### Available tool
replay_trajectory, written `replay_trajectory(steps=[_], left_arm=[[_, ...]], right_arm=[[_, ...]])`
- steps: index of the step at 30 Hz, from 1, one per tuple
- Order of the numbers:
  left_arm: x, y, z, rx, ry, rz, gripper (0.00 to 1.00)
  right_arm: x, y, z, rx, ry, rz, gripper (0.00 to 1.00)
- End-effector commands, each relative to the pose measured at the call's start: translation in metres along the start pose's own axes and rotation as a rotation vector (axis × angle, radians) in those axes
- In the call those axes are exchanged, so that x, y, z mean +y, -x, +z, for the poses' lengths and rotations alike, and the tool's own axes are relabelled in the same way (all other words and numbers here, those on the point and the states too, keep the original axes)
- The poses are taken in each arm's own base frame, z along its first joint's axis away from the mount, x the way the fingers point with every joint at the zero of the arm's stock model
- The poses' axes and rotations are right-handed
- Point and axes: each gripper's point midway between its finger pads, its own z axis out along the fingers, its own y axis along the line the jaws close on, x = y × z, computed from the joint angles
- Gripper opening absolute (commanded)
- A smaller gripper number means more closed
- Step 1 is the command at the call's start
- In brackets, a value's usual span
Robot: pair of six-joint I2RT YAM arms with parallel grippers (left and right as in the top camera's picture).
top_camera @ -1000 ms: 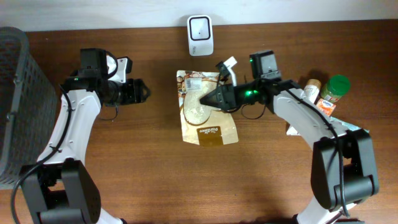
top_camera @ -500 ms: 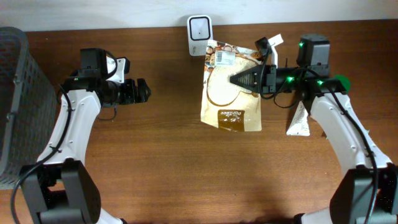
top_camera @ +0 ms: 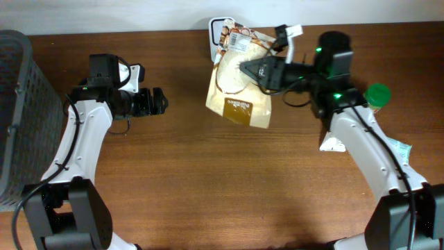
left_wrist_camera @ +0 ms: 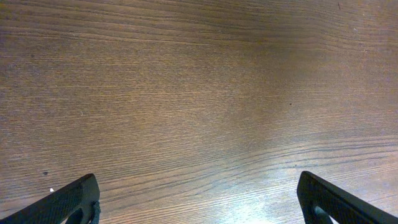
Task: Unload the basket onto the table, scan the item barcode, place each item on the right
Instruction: 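Lift the cream snack packet with right gripper toward the scanner, then hold the snack packet barcode in front of the scanner window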
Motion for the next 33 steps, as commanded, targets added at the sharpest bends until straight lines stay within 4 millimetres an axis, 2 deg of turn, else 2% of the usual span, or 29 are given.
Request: replay_trajectory(steps=[1, 5, 8, 12, 18, 23, 26, 30, 33], left_arm=[[0.002, -0.001, 0.001, 0.004, 0.004, 0.009, 0.99], [0.002, -0.001, 0.001, 0.005, 0.004, 0.009, 0.99], [0.002, -0.001, 0.001, 0.004, 0.004, 0.009, 0.99], [0.002, -0.001, 0.001, 0.004, 0.004, 0.009, 0.99], [0.002, -0.001, 0.001, 0.005, 0.004, 0.009, 0.99], [0.002, -0.001, 0.001, 0.005, 0.004, 0.009, 0.99], [0.002, -0.001, 0.001, 0.005, 0.004, 0.009, 0.99], [0.002, -0.001, 0.001, 0.004, 0.004, 0.009, 0.99], [0.002, -0.001, 0.001, 0.004, 0.004, 0.009, 0.99]], right_arm=[[-0.046, 0.039, 0.008, -0.226, -0.441, -0.307, 0.04], [-0.047, 0.056, 0.012, -0.288, -0.691, -0.63, 0.04], [-0.049, 0.064, 0.013, -0.297, -0.804, -0.781, 0.04], [-0.065, 0.072, 0.022, -0.285, -0.934, -1.004, 0.04], [-0.093, 0.088, 0.025, -0.25, -1.119, -1.044, 0.04], [-0.088, 0.111, 0.039, -0.17, -1.173, -1.198, 0.04], [-0.102, 0.106, 0.054, -0.015, -1.21, -1.414, 0.04], [-0.134, 0.095, 0.068, 0.137, -1.28, -1.622, 0.04], [-0.149, 0.084, 0.084, 0.241, -1.248, -1.784, 0.04]])
